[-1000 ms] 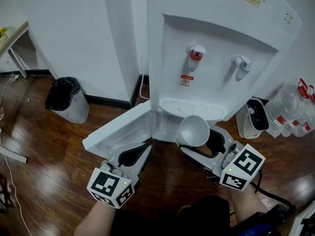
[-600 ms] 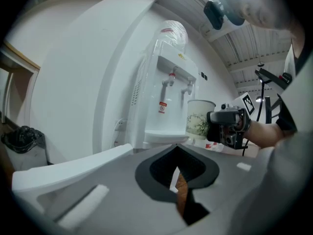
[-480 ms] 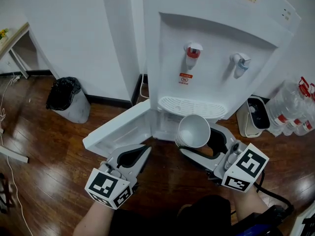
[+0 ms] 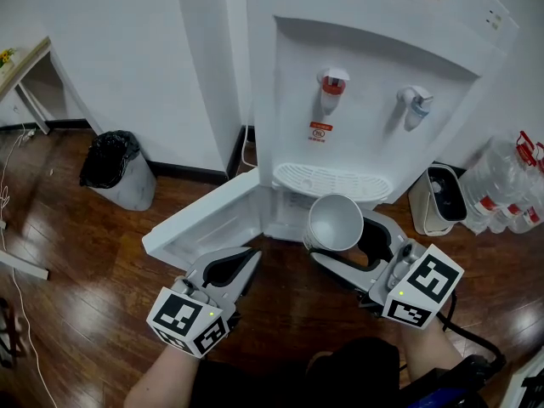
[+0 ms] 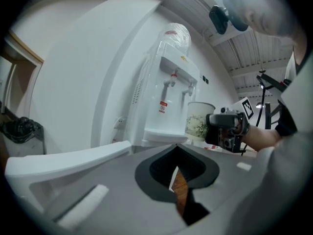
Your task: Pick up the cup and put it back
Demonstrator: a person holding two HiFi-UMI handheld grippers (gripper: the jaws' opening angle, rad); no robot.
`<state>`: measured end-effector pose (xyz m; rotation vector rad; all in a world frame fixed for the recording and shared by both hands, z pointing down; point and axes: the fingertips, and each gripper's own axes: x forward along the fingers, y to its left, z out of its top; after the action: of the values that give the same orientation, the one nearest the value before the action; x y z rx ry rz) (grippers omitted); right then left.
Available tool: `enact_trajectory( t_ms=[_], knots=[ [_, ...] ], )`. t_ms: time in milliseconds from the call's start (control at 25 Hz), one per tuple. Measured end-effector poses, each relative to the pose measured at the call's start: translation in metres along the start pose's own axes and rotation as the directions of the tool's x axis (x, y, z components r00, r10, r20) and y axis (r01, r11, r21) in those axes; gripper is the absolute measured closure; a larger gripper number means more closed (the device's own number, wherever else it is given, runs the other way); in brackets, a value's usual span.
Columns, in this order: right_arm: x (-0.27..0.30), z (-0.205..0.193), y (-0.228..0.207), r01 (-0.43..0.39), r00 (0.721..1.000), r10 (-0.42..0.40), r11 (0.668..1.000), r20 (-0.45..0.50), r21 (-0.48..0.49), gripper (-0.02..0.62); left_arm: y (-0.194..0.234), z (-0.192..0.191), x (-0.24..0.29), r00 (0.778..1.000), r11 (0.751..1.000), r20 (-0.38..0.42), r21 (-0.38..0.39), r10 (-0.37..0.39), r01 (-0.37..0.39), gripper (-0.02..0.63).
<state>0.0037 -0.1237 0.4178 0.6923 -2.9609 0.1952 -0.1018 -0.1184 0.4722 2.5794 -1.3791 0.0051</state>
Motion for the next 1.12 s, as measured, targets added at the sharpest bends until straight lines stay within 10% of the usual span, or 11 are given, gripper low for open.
enact_trajectory(
  t_ms=[760, 1120],
  knots=[
    [0.023, -0.151, -0.067, 0.101, 0.992, -0.096, 0.993, -0.084, 0.059, 0.282, 0.017, -0.087, 0.021, 0.984, 0.999, -0.17, 0.02, 0.044, -0.042, 0.393],
    [0.057, -0.235, -0.121, 0.175, 0.984, -0.171, 0.98, -0.052, 0.093, 0.282, 0.025, -0.128, 0.038, 0.96, 0.999, -0.28, 0.053, 0.011, 0.004, 0.601]
  ],
)
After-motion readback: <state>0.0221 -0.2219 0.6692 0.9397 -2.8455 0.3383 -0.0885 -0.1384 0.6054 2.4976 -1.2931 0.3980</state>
